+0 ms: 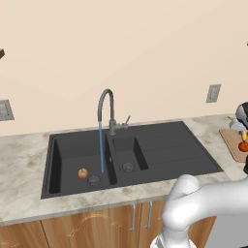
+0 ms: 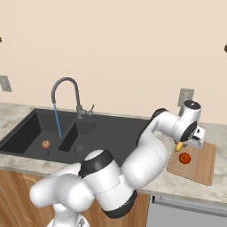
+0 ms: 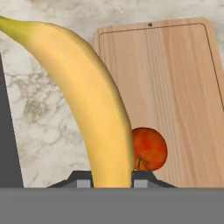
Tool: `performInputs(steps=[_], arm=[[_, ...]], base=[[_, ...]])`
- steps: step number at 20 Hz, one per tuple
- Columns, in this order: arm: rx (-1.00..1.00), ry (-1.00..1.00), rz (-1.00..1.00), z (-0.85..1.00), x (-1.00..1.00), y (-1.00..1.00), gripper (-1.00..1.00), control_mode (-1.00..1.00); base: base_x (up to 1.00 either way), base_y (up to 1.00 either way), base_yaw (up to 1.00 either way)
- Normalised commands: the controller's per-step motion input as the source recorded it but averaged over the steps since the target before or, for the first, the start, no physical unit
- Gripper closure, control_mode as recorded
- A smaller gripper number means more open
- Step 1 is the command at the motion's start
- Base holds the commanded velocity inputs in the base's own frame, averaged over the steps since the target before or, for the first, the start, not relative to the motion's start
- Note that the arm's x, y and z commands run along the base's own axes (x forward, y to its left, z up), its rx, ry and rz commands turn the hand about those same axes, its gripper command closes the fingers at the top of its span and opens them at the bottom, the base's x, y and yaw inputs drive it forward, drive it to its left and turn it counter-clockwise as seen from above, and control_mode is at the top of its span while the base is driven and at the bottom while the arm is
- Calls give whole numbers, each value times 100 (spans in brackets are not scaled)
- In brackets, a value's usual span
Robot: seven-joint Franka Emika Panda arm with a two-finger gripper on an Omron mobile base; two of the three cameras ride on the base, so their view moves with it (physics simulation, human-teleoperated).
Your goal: Pick the peach, apple, banana from the sink and place them on the cutting board to airdry. Then turn off the sink faucet.
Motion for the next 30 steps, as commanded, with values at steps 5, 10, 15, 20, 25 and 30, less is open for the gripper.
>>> performInputs(steps=[5, 10, 15, 20, 25, 30], arm=[[1, 3, 0, -13, 4, 0, 100, -100], [1, 4, 0, -16, 8, 0, 100, -100], [2, 3, 0, -12, 13, 0, 100, -100], [1, 4, 0, -8, 18, 0, 100, -100], [1, 4, 0, -11, 26, -7, 100, -100], [1, 3, 0, -11, 28, -19, 100, -100]], base=[[0, 0, 0], [0, 0, 0], [0, 0, 0], [0, 0, 0], [0, 0, 0], [0, 0, 0]])
